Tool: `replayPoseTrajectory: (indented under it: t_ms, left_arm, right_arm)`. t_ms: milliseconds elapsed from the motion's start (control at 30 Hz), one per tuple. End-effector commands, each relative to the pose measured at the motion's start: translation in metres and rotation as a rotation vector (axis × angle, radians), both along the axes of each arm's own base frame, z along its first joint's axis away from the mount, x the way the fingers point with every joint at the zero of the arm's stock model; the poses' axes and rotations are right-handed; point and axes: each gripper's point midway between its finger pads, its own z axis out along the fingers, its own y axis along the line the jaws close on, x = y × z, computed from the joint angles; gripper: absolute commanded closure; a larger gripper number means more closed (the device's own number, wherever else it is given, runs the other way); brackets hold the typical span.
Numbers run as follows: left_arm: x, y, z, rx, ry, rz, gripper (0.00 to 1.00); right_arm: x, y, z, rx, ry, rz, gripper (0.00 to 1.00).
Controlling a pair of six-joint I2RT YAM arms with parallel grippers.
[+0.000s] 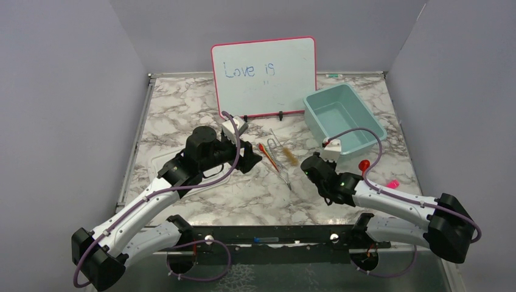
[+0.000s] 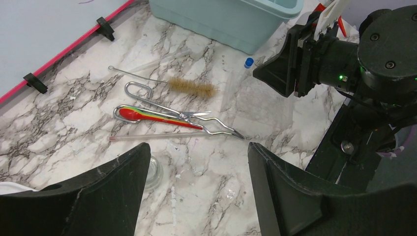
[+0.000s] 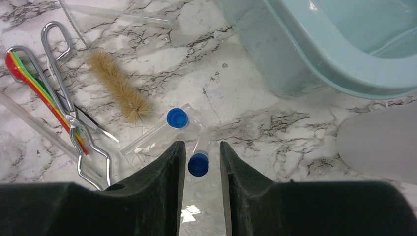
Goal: Organize the chemistry lab equipment
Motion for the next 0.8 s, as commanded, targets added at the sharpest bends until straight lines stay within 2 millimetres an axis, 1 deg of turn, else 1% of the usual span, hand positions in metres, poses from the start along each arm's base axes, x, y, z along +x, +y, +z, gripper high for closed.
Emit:
replayPoseTrajectory:
  t_ms: [0,267,433,567,667,767]
  left_arm:
    - [0.001,-0.002,0.002,-0.006,-0.024,-0.007,0.25]
    - [0.003,-0.001,0.005,-0.012,-0.025,0.008,0.25]
    - [0.007,0.002,0.004,-0.013,-0.015,0.047,0.25]
    - [0.01,0.005,0.002,-0.006,-0.013,0.072,0.24]
    - [0.01,0.006,0.002,-0.006,-0.013,0.076,0.24]
    - [0.01,0.007,0.001,-0.004,-0.01,0.079,0.24]
  right_arm:
    - [0.001,0.0,0.012,0.013,-0.015,-0.019,0.62]
    - [-0.004,0.006,0.045,0.075,-0.014,0.018,0.58]
    - [-0.01,0.015,0.06,0.079,0.029,0.09,0.53]
    - [-0.018,0.009,0.058,0.056,0.088,0.059,0.53]
    - [-0.028,-0.004,0.048,0.039,0.155,-0.019,0.6]
    - [-0.039,-0.011,0.035,0.028,0.219,-0.06,0.65]
